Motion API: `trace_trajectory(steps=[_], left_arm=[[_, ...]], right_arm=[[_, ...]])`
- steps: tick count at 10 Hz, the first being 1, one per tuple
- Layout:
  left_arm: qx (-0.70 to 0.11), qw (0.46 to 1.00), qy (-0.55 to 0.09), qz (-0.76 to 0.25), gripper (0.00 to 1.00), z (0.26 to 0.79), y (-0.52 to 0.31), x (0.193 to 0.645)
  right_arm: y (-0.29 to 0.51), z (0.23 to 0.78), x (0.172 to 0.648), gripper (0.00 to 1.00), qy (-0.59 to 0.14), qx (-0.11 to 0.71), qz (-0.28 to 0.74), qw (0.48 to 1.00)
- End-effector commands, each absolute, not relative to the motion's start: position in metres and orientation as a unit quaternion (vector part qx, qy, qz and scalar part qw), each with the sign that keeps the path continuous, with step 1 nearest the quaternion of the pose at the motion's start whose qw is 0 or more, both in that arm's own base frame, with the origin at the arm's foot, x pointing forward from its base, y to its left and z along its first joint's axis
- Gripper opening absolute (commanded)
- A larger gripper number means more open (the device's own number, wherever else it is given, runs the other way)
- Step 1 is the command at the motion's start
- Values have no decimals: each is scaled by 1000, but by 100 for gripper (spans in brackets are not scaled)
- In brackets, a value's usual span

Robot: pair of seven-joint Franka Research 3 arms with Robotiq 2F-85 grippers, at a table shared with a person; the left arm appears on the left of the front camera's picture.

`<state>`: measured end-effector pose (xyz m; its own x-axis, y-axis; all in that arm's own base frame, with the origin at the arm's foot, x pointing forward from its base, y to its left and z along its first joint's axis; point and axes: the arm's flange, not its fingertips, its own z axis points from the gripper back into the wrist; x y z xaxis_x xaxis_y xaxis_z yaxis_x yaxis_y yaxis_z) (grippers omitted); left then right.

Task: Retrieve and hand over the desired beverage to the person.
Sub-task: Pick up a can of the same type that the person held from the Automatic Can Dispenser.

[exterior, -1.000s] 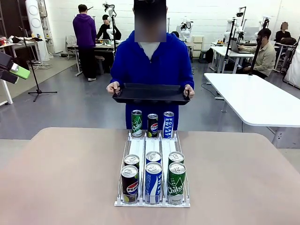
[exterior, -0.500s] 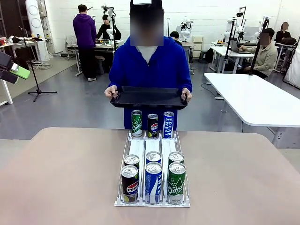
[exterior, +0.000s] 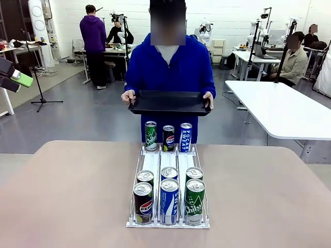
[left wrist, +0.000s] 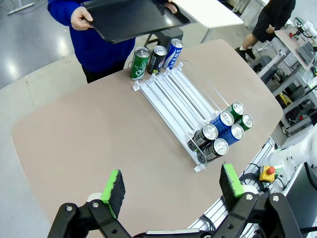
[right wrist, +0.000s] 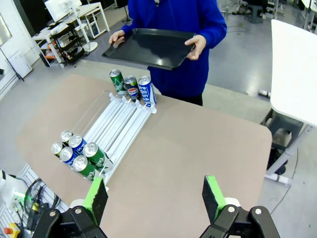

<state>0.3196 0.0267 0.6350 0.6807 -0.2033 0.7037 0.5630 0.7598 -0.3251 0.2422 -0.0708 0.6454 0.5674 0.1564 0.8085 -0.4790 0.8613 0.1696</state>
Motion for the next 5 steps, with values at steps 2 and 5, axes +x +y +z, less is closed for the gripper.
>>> trace_trajectory(steps=[2, 5], left_arm=[[-273, 873, -336, -225, 100, 636, 28, 318], [-273, 873, -336, -225, 100, 636, 28, 318]], right_arm=[[-70, 644, 242, 100, -429, 193, 187, 862], [-70, 644, 242, 100, -429, 193, 187, 862]])
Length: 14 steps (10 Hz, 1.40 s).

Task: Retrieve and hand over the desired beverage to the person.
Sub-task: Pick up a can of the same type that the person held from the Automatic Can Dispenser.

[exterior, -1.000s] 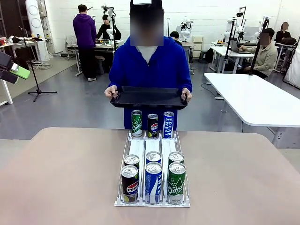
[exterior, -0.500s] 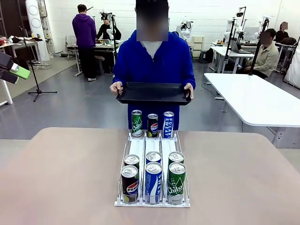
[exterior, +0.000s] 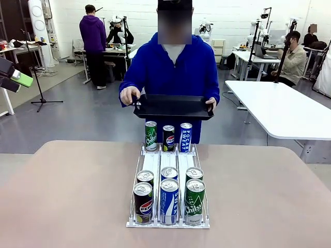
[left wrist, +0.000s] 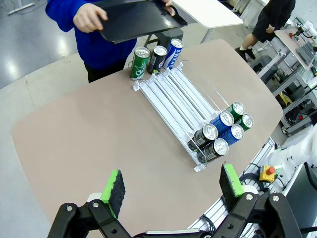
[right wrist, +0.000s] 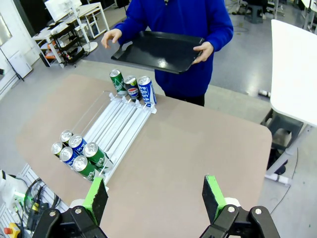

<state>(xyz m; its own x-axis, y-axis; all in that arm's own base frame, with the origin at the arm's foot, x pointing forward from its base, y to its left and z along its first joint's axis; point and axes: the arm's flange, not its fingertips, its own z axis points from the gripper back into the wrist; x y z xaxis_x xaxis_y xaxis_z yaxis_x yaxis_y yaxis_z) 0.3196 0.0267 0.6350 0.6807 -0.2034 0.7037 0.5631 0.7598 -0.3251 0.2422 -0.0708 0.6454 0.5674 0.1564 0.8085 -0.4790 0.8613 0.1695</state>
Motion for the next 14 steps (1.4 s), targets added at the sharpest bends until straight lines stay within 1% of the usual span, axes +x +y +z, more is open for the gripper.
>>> trace_trajectory(steps=[1, 14], left_arm=[[-273, 873, -336, -225, 100, 636, 28, 318], [-273, 873, -336, -225, 100, 636, 28, 318]], right_arm=[[-70, 644, 242, 100, -429, 193, 187, 862], [-70, 644, 242, 100, -429, 193, 187, 862]])
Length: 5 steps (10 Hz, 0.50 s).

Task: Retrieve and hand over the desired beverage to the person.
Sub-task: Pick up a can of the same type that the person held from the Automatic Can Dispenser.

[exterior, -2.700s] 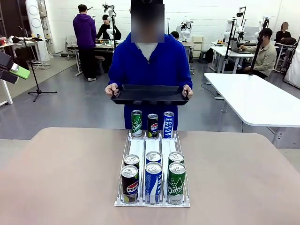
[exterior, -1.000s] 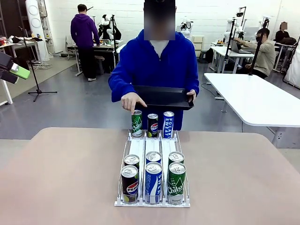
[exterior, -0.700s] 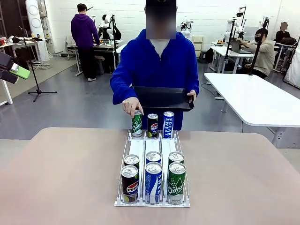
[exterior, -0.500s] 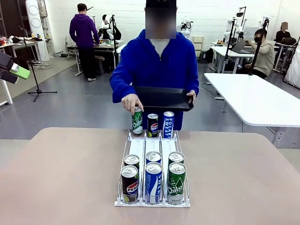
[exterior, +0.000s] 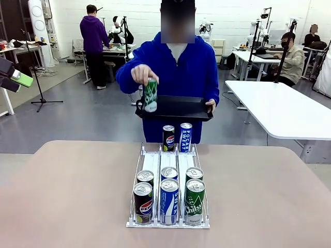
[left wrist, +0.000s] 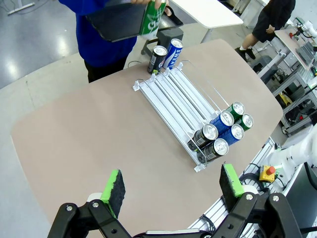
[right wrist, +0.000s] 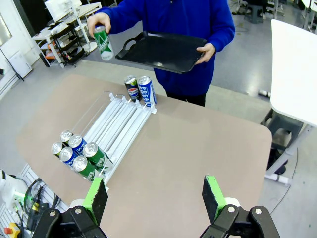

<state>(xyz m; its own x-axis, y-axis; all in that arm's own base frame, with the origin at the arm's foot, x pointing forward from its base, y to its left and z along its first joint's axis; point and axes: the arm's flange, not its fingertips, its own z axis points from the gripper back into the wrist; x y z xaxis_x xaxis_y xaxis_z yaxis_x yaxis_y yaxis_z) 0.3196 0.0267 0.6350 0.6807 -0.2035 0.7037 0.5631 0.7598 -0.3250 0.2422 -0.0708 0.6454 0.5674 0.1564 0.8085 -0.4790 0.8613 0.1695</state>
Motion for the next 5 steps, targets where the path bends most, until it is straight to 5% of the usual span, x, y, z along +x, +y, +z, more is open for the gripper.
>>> trace_trajectory(steps=[1, 5], left_arm=[[-273, 873, -336, -225, 100, 636, 28, 318], [-273, 873, -336, -225, 100, 636, 28, 318]], right_arm=[[-70, 644, 242, 100, -429, 193, 187, 862], [-70, 644, 242, 100, -429, 193, 187, 862]])
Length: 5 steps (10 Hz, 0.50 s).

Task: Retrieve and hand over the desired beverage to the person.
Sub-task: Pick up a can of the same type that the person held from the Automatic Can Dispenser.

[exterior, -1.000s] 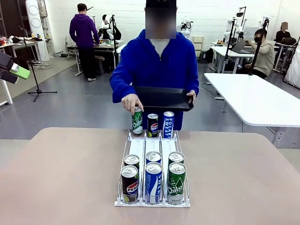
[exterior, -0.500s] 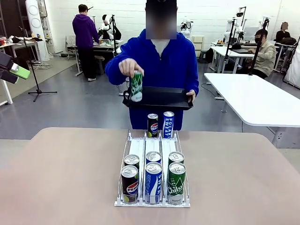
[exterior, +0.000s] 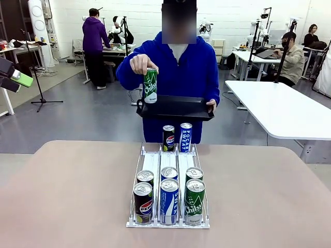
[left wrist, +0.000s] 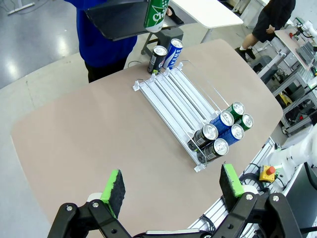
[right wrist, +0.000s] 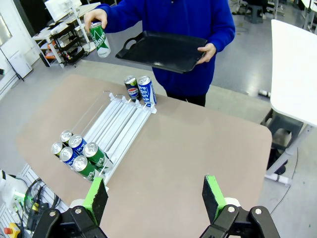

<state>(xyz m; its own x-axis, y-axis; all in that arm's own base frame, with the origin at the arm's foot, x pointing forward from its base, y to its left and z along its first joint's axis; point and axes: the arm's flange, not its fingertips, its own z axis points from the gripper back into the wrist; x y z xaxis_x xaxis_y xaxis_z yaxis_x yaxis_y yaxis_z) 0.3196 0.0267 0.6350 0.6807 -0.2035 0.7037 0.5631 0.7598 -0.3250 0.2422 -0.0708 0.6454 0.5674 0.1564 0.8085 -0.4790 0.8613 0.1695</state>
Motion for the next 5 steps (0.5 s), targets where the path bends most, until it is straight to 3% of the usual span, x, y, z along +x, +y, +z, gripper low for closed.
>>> trace_trajectory(steps=[1, 5], left_arm=[[-273, 873, -336, -225, 100, 636, 28, 318], [-273, 873, -336, -225, 100, 636, 28, 318]], right_arm=[[-70, 644, 242, 100, -429, 193, 187, 862], [-70, 644, 242, 100, -429, 193, 187, 862]])
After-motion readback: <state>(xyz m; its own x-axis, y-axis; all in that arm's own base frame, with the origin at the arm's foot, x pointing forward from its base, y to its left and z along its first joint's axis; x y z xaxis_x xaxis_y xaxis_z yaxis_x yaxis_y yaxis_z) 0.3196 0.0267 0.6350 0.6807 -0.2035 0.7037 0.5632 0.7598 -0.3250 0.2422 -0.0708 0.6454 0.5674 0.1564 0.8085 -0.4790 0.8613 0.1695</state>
